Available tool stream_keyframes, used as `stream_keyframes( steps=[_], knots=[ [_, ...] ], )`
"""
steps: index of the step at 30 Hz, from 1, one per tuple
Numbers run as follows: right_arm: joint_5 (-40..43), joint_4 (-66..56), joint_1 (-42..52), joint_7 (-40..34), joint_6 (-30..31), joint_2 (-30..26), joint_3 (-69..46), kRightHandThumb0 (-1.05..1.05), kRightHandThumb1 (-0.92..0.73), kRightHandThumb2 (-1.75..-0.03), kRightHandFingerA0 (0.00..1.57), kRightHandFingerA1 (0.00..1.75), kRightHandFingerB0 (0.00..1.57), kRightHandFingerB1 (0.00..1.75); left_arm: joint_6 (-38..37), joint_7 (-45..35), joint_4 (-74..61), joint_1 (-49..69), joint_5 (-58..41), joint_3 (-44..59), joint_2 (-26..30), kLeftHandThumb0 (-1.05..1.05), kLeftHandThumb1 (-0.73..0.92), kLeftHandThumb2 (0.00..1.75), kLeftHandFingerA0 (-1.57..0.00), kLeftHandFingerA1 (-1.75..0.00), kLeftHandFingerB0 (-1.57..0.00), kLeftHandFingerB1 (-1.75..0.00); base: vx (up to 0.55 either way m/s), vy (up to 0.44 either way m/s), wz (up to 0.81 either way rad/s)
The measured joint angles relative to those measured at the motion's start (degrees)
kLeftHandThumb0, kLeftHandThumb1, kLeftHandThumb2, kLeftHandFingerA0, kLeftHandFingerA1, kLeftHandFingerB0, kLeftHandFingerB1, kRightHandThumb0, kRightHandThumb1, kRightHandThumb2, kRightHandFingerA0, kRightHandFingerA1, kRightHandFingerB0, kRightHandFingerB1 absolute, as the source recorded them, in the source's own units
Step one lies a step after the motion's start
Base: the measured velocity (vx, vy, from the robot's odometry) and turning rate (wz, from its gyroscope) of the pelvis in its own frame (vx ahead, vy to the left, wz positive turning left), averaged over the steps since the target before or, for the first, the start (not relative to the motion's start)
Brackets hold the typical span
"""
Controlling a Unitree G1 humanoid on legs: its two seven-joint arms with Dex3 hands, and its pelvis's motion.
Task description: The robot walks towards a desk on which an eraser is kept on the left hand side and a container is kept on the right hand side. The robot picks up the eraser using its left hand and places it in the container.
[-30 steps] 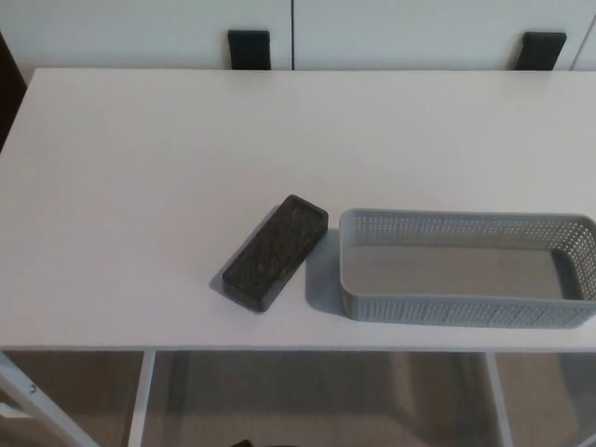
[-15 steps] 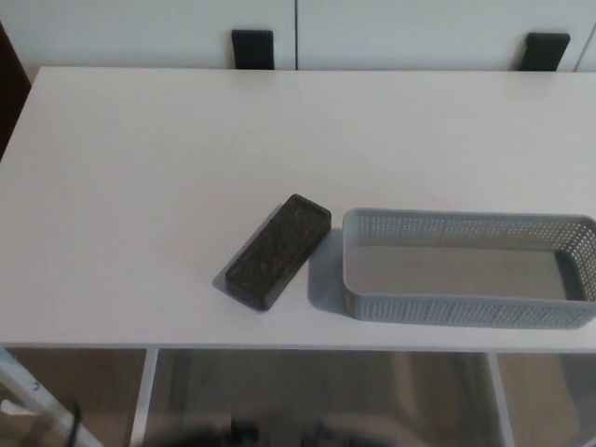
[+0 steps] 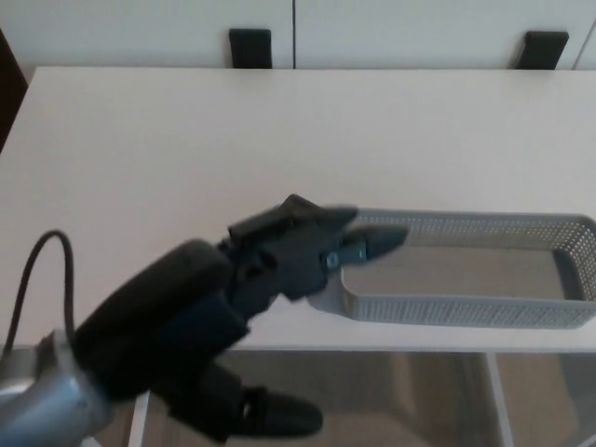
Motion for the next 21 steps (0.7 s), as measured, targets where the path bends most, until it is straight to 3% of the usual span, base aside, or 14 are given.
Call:
stream_keyframes(
  steps=[11, 21],
  knots=[
    [-0.52, -0.55, 0.03, -0.01, 0.0, -0.03, 0.69, -0.27, -0.45, -0.53, 0.84, 0.61, 0.43, 0.48, 7.38, 2.69, 13.65, -10.97, 9.97, -4.56, -6.79, -0.59, 0.38, 0.69, 0.0, 0.0, -0.05, -0.08, 0.0, 0.0, 0.0],
    [-1.43, -0.77, -0.04, -0.19, 0.0, -0.12, 1.66, -0.28, -0.44, -0.53, 0.87, 0.61, 0.45, 0.47, 14.46, 6.55, 27.56, -16.22, 18.95, -9.48, -13.04, -0.54, 0.36, 0.68, 0.0, 0.0, -0.09, -0.22, 0.0, 0.0, 0.0]
  ],
)
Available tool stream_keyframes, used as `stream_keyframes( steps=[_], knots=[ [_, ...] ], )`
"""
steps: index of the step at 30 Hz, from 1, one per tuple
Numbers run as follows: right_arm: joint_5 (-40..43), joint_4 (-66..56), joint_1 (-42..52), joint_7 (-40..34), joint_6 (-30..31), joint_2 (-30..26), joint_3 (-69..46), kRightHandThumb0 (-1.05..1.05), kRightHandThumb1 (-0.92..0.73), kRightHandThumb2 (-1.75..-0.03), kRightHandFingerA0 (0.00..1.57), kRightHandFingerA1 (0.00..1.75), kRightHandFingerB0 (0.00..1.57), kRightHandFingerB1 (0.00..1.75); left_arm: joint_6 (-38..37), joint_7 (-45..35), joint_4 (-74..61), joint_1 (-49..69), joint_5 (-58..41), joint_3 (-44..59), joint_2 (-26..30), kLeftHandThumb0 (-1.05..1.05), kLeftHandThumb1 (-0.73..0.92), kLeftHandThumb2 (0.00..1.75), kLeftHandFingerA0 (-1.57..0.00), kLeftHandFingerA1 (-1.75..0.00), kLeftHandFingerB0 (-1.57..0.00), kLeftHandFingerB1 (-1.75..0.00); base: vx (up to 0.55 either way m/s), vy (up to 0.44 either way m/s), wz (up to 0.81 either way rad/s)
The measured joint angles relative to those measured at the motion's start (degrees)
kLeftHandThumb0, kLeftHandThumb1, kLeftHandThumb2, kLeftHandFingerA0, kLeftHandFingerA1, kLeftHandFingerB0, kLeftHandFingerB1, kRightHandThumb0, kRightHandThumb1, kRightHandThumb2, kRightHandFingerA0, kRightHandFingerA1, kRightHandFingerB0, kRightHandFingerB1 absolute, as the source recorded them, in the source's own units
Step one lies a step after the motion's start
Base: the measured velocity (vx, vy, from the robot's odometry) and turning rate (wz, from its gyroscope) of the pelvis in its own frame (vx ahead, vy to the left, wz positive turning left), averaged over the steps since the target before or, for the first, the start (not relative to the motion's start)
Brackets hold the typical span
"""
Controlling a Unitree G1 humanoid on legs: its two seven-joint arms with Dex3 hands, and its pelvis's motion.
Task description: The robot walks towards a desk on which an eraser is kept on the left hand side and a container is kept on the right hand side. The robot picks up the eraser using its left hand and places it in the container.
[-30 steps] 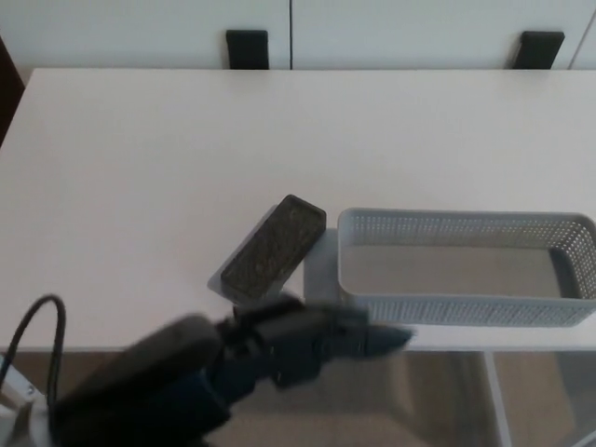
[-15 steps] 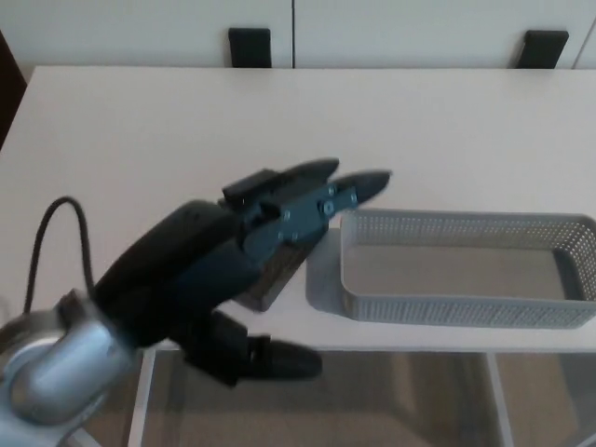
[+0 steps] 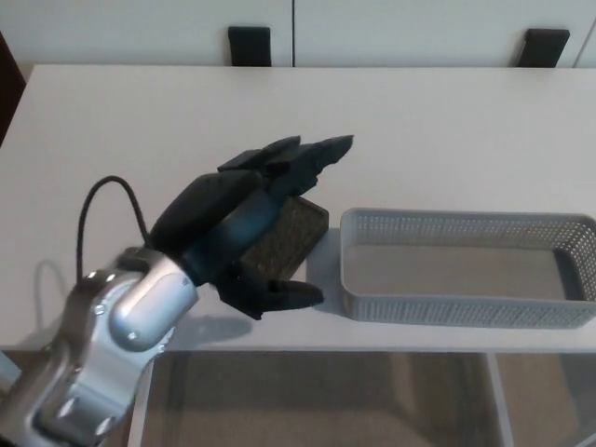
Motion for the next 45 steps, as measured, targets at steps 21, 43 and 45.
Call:
stream_keyframes(
  steps=[21, 43, 45],
  knots=[
    [-0.99, -1.42, 0.24, 0.46, 0.01, -2.22, 1.9, -0.3, -0.43, -0.52, 0.9, 0.6, 0.47, 0.47, 12.16, 9.74, 17.03, -1.68, 17.05, -7.78, -5.61, -0.6, 0.39, 0.7, 0.0, 0.0, -0.1, -0.21, 0.0, 0.0, 0.0],
    [-2.2, -2.91, 0.22, 1.88, 0.39, -4.84, 3.9, -0.31, -0.45, -0.53, 0.92, 0.58, 0.48, 0.46, 17.43, 15.26, 19.68, -3.0, 27.98, -8.17, -7.32, -0.47, 0.47, 0.56, 0.0, -0.21, -0.08, -0.24, 0.0, 0.0, 0.0],
    [-2.26, -2.95, 0.12, 1.82, 0.39, -4.9, 3.97, -0.31, -0.45, -0.53, 0.92, 0.58, 0.48, 0.46, 17.42, 15.26, 19.72, -3.19, 27.92, -7.96, -8.14, -0.47, 0.47, 0.56, 0.0, -0.21, -0.08, -0.24, 0.0, 0.0, 0.0]
  ],
)
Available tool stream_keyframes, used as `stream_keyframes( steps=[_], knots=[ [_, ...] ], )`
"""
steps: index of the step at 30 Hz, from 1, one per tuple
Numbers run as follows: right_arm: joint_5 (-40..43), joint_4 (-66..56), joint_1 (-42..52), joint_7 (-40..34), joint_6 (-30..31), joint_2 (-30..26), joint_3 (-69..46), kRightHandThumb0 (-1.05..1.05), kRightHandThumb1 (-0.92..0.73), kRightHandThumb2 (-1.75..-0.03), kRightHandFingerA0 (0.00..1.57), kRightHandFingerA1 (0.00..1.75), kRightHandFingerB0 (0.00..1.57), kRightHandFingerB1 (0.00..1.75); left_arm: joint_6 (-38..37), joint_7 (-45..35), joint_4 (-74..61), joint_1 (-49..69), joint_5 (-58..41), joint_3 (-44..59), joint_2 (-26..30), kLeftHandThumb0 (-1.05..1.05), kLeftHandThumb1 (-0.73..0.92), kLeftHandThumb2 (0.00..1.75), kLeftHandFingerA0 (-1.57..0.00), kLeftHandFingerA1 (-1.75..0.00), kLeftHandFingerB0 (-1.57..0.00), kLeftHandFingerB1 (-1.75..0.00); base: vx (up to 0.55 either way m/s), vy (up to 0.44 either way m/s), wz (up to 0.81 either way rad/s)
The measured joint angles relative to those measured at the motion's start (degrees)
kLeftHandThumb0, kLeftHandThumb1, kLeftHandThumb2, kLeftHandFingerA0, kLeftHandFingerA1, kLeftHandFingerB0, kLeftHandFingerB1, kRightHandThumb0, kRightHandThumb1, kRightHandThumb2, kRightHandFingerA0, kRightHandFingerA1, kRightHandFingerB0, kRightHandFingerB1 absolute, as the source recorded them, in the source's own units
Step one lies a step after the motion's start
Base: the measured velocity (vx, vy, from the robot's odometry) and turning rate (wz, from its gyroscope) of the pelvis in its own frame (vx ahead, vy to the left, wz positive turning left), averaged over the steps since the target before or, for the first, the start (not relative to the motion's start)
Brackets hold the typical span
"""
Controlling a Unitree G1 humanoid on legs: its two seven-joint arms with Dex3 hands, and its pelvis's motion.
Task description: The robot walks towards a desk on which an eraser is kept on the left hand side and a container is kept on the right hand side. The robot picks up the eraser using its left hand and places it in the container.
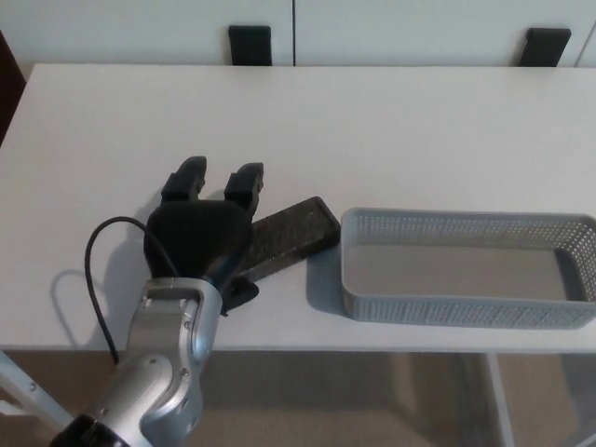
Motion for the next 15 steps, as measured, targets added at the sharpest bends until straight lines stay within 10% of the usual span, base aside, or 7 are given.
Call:
stream_keyframes(
  steps=[15],
  knots=[
    [-0.41, -0.69, -0.28, 0.28, 0.21, -0.61, 0.73, -0.3, -0.44, -0.53, 0.95, 0.57, 0.5, 0.46, 0.4, -4.65, 8.58, -7.55, -0.16, -1.1, -5.53, -0.54, 0.5, 0.58, -0.1, -0.27, -0.09, -0.22, 0.0, 0.0, 0.0]
  ],
)
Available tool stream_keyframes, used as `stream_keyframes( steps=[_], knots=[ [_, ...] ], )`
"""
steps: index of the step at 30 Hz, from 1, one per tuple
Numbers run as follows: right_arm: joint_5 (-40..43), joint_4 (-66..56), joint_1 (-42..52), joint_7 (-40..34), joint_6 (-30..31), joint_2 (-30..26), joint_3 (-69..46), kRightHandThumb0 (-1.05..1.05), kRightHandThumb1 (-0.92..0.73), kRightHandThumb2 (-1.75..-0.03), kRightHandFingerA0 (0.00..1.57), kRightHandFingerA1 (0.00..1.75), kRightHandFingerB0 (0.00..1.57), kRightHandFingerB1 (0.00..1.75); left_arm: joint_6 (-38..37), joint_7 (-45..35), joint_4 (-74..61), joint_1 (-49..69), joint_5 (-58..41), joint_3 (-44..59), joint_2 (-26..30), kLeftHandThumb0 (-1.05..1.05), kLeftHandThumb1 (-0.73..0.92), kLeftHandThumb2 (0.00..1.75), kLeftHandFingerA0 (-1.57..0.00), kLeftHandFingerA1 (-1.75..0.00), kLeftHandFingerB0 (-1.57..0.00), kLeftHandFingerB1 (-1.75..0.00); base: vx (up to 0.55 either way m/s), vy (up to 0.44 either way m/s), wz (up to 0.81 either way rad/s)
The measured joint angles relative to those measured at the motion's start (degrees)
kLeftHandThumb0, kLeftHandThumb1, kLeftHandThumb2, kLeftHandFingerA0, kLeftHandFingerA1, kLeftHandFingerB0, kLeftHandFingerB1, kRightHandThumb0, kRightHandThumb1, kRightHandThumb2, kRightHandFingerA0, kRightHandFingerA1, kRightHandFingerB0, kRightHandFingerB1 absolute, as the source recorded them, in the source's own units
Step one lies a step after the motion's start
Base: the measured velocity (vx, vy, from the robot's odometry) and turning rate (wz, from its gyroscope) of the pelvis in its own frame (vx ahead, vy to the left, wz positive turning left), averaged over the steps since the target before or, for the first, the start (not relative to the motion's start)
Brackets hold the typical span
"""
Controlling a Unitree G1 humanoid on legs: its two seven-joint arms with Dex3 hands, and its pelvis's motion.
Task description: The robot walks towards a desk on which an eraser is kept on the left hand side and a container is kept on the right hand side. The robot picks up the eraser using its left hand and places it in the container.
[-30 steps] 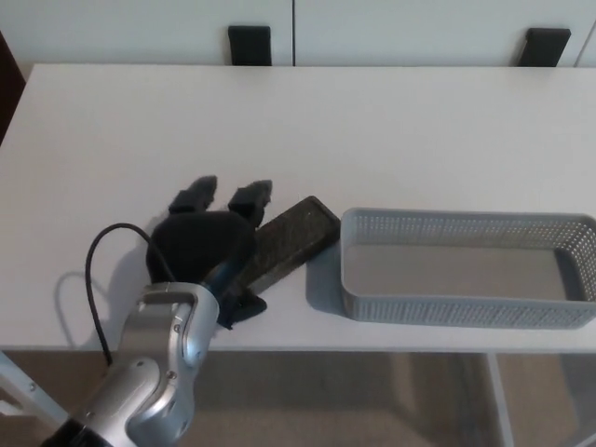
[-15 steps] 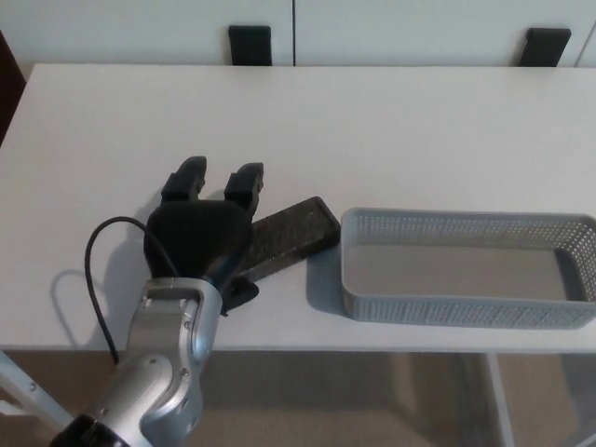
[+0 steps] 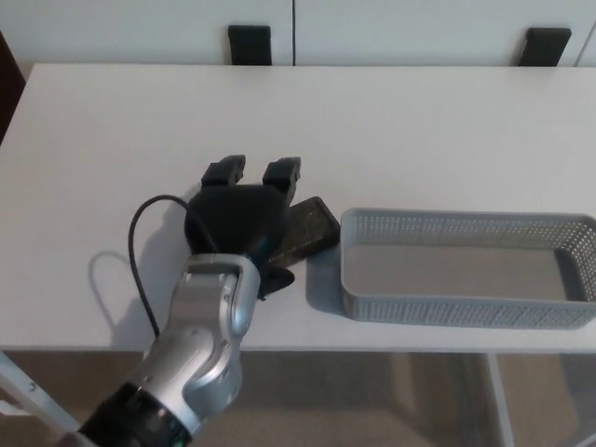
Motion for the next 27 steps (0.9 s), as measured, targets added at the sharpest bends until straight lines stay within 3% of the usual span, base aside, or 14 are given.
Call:
stream_keyframes(
  steps=[1, 3, 7, 8, 9, 10, 11, 12, 13, 14, 16, 17, 24, 27],
  knots=[
    [0.0, -0.32, 0.0, 0.09, 0.1, 0.0, 0.0, -0.3, -0.44, -0.53, 0.95, 0.57, 0.5, 0.45, 0.0, -0.29, 1.37, -1.0, 0.0, -0.1, -0.18, -0.6, 0.42, 0.69, -0.07, -0.34, -0.08, -0.22, 0.0, 0.0, 0.0],
    [0.01, -0.74, -0.04, 0.19, 0.3, 0.0, 0.01, -0.29, -0.45, -0.53, 0.94, 0.57, 0.49, 0.46, 0.0, -0.62, 3.63, -2.47, -0.04, -0.15, -0.52, -0.53, 0.5, 0.58, -0.1, -0.28, -0.11, -0.23, 0.0, 0.0, 0.0],
    [0.01, -0.87, -0.29, 0.68, 0.51, -0.14, 0.08, -0.3, -0.46, -0.54, 0.92, 0.56, 0.5, 0.46, 0.0, -1.34, 8.33, -5.19, -0.33, 0.15, -0.92, -0.62, 0.42, 0.72, -0.05, -0.34, -0.08, -0.25, 0.0, 0.0, 0.0],
    [0.0, -0.87, -0.34, 0.77, 0.51, -0.19, 0.11, -0.29, -0.46, -0.53, 0.91, 0.57, 0.5, 0.46, 0.0, -1.48, 9.0, -5.58, -0.39, 0.27, -0.89, -0.59, 0.51, 0.56, -0.11, -0.28, -0.12, -0.22, 0.0, 0.0, 0.0],
    [-0.01, -0.89, -0.41, 0.9, 0.54, -0.25, 0.16, -0.3, -0.46, -0.53, 0.9, 0.57, 0.5, 0.46, -0.01, -1.68, 9.85, -6.02, -0.54, 0.46, -0.83, -0.66, 0.42, 0.74, -0.05, -0.36, -0.09, -0.31, 0.0, 0.0, 0.0],
    [-0.03, -1.08, -0.44, 1.04, 0.64, -0.35, 0.27, -0.32, -0.46, -0.54, 0.9, 0.56, 0.49, 0.46, -0.01, -1.85, 11.16, -6.59, -0.72, 0.66, -0.81, -0.58, 0.55, 0.58, -0.14, -0.29, -0.11, -0.25, 0.0, 0.0, 0.0],
    [-0.07, -1.27, -0.5, 1.14, 0.67, -0.48, 0.45, -0.32, -0.46, -0.54, 0.9, 0.56, 0.49, 0.46, 0.0, -2.09, 12.15, -6.96, -0.77, 0.61, -0.7, -0.58, 0.55, 0.58, -0.14, -0.29, -0.11, -0.25, 0.0, 0.0, 0.0],
    [-0.11, -1.36, -0.54, 1.21, 0.7, -0.59, 0.54, -0.32, -0.46, -0.54, 0.92, 0.56, 0.49, 0.46, 0.0, -2.29, 12.79, -7.21, -0.8, 0.51, -0.61, -0.58, 0.5, 0.73, -0.16, -0.39, -0.07, -0.34, 0.0, 0.0, 0.0],
    [-0.14, -1.44, -0.57, 1.27, 0.73, -0.7, 0.61, -0.33, -0.46, -0.53, 0.92, 0.56, 0.48, 0.45, 0.0, -2.45, 13.29, -7.51, -0.82, 0.42, -0.58, -0.29, 0.47, 0.93, -0.55, -0.83, -0.03, -0.43, 0.0, 0.0, 0.0],
    [-0.19, -1.53, -0.79, 1.37, 0.82, -0.87, 0.76, -0.34, -0.45, -0.53, 0.92, 0.57, 0.49, 0.45, 0.01, -3.02, 14.23, -8.15, -0.85, 0.22, -0.51, -0.25, 0.66, 0.61, -0.71, -1.4, -0.24, -0.31, 0.0, 0.0, 0.0],
    [-0.26, -1.62, -1.25, 1.45, 1.02, -1.04, 0.94, -0.36, -0.45, -0.53, 0.92, 0.56, 0.49, 0.45, 0.0, -4.58, 14.44, -8.54, -1.05, 0.14, -0.18, -0.23, 0.63, 0.59, -0.73, -1.3, -0.27, -0.31, 0.0, 0.0, 0.0],
    [-0.28, -1.63, -1.38, 1.45, 1.1, -1.07, 0.99, -0.36, -0.44, -0.53, 0.92, 0.57, 0.49, 0.45, 0.0, -5.2, 14.42, -9.07, -1.01, -0.05, -0.04, -0.26, 0.6, 0.59, -0.67, -1.16, -0.41, -0.36, 0.0, 0.0, 0.0],
    [-0.34, -1.55, -2.25, 1.69, 1.26, -1.22, 1.6, -0.39, -0.43, -0.53, 0.93, 0.56, 0.51, 0.45, -0.01, -10.42, 16.32, -12.49, -1.04, -2.25, 0.24, -0.27, 0.6, 0.59, -0.59, -1.25, -0.3, -0.33, 0.0, 0.0, 0.0],
    [-0.4, -1.55, -2.51, 2.02, 1.43, -1.65, 1.94, -0.37, -0.43, -0.53, 0.92, 0.55, 0.51, 0.44, 0.0, -12.68, 16.55, -13.52, -1.04, -3.06, 0.42, -0.28, 0.58, 0.58, -0.62, -1.21, -0.37, -0.34, 0.0, 0.0, 0.0]
  ],
)
